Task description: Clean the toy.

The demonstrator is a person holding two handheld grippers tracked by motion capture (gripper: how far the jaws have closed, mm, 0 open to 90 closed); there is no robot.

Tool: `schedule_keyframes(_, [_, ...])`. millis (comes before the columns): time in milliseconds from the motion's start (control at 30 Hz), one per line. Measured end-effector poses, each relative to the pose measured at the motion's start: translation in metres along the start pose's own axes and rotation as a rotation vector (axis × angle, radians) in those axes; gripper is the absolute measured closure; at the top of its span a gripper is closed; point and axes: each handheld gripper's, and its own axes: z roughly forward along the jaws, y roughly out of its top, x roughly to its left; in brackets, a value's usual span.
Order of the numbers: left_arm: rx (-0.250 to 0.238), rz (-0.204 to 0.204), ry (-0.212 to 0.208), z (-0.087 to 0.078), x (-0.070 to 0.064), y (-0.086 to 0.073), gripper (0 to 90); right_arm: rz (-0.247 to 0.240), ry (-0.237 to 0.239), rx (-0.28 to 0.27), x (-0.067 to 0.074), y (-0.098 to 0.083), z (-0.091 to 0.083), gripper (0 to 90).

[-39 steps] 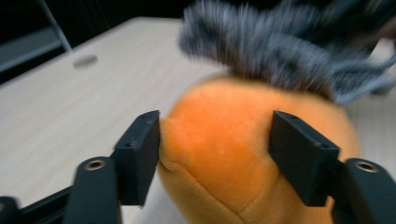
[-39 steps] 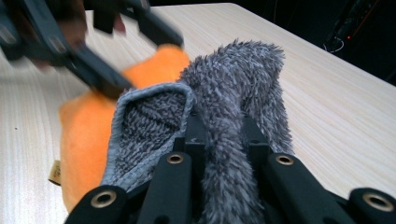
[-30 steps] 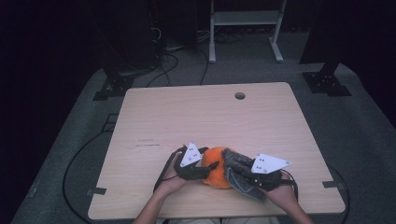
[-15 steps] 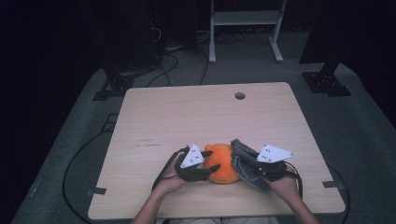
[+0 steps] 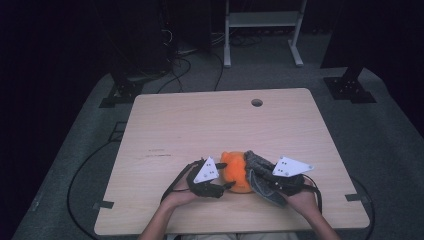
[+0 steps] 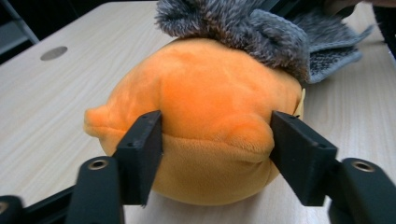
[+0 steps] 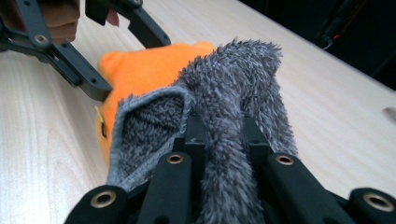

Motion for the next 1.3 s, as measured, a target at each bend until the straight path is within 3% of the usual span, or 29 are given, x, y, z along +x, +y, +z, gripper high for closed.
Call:
schedule_keyframes(100, [0.007,0.017,-0.008,0.001,-0.003,0.003,38.5,-0.024,0.067,-0.067,0.014,0.013,-0.002,76.8])
schedule_keyframes(200, [0.045,0.027,0.006,0.001,-0.004,0.002,38.9,-0.105,0.088,-0.016,0.027,0.018,0.011,76.8])
schedule_keyframes(267, [0.043,0.005,0.006,0.001,-0.003,-0.001,39.3,-0.077,0.093,-0.008,0.018,0.014,0.010,76.8])
schedule_keyframes(333, [0.037,-0.005,0.000,0.001,-0.001,-0.002,39.2,-0.050,0.052,0.023,0.004,0.008,0.005,76.8])
schedule_keyframes(367, [0.026,-0.011,-0.004,0.001,0.000,-0.002,38.5,-0.014,0.052,0.025,-0.003,0.003,0.002,76.8])
schedule_keyframes(467, [-0.037,-0.074,0.004,-0.001,0.002,0.003,27.5,0.031,0.055,0.025,-0.009,-0.006,-0.002,76.7])
schedule_keyframes(567, [-0.017,-0.050,0.013,0.003,-0.002,0.001,33.1,0.008,0.054,0.027,-0.005,0.000,-0.004,76.8])
schedule_keyframes(667, [-0.010,0.002,-0.025,0.005,-0.009,0.002,36.5,-0.027,0.095,-0.013,0.005,0.018,0.000,76.8])
schedule_keyframes(733, [0.019,0.030,-0.026,0.004,-0.011,0.002,36.6,-0.061,0.096,0.015,0.009,0.026,0.007,76.8])
schedule_keyframes(800, [0.001,0.000,-0.037,0.000,-0.008,0.003,32.5,-0.040,0.107,0.027,0.008,0.023,0.011,76.8])
schedule_keyframes(867, [-0.050,-0.053,-0.024,-0.002,-0.004,0.005,26.8,-0.017,0.112,0.022,0.008,0.016,0.012,76.8])
schedule_keyframes(1000, [-0.001,-0.012,0.000,0.005,-0.009,0.004,30.5,-0.022,0.127,0.025,0.010,0.017,0.010,76.8])
schedule_keyframes(1067, [0.017,-0.016,0.011,0.005,-0.008,0.002,31.8,-0.003,0.131,0.024,0.005,0.015,0.009,76.9])
schedule_keyframes(1167, [0.034,-0.042,0.000,0.003,-0.004,-0.002,32.5,0.022,0.077,0.045,-0.008,0.005,0.004,76.9])
schedule_keyframes(1233, [-0.012,-0.063,-0.022,-0.001,-0.002,0.001,29.8,0.070,0.072,0.045,-0.016,-0.003,0.003,76.9])
schedule_keyframes(1300, [-0.056,-0.070,-0.016,-0.003,-0.002,0.006,25.8,0.055,0.056,0.045,-0.012,-0.004,0.003,76.9])
